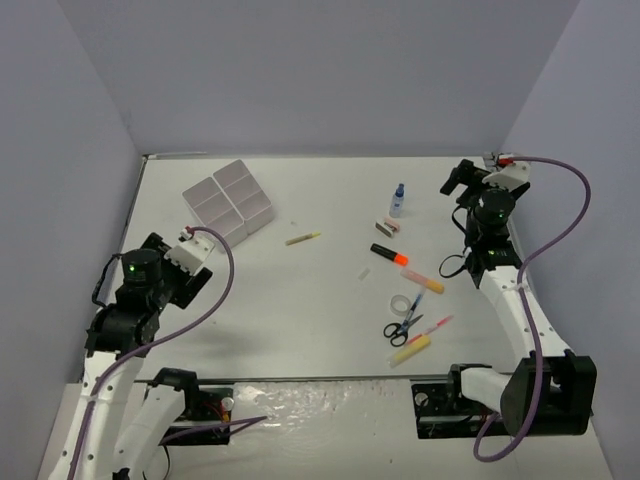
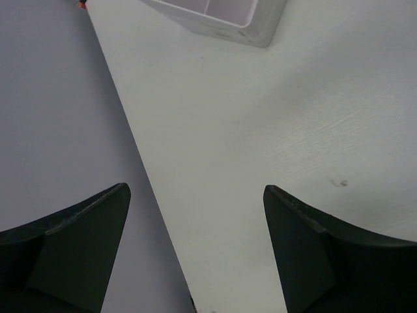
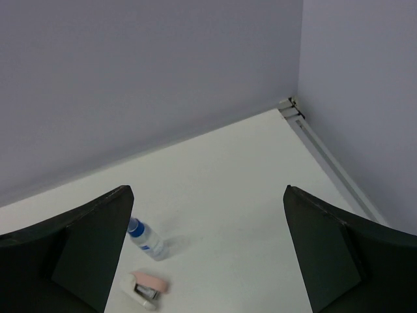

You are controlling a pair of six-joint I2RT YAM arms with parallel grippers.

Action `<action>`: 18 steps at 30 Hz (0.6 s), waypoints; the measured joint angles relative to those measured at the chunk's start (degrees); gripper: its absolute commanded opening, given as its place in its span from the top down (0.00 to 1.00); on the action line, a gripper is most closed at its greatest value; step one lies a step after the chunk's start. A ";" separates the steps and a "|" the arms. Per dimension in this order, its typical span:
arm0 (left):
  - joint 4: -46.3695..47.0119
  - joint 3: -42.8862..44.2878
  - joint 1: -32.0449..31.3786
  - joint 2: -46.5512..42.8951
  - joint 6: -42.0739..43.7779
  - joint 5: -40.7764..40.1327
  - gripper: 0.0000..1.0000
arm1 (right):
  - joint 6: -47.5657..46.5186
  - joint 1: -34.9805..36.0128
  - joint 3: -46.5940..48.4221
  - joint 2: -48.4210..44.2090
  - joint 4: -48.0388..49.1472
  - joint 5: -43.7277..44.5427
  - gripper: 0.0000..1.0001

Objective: Sort the stationery into containers
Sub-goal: Pick up the pen from the center of the board.

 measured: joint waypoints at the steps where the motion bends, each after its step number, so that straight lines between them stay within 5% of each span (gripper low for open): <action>1: -2.48 3.54 -0.14 1.70 -0.16 1.69 0.26 | 1.01 0.34 1.56 0.11 -2.59 -0.41 0.03; 8: -13.24 35.84 -9.50 26.13 -3.14 4.18 0.22 | 4.33 6.40 10.48 6.08 -17.21 -4.10 0.00; 13: -13.01 42.36 -25.63 43.21 -3.52 0.56 0.22 | 3.38 9.19 11.04 9.27 -22.70 -7.15 0.00; 18: -14.14 48.95 -28.57 59.61 -4.67 4.94 0.21 | 3.91 8.69 11.04 10.25 -24.33 -11.59 0.00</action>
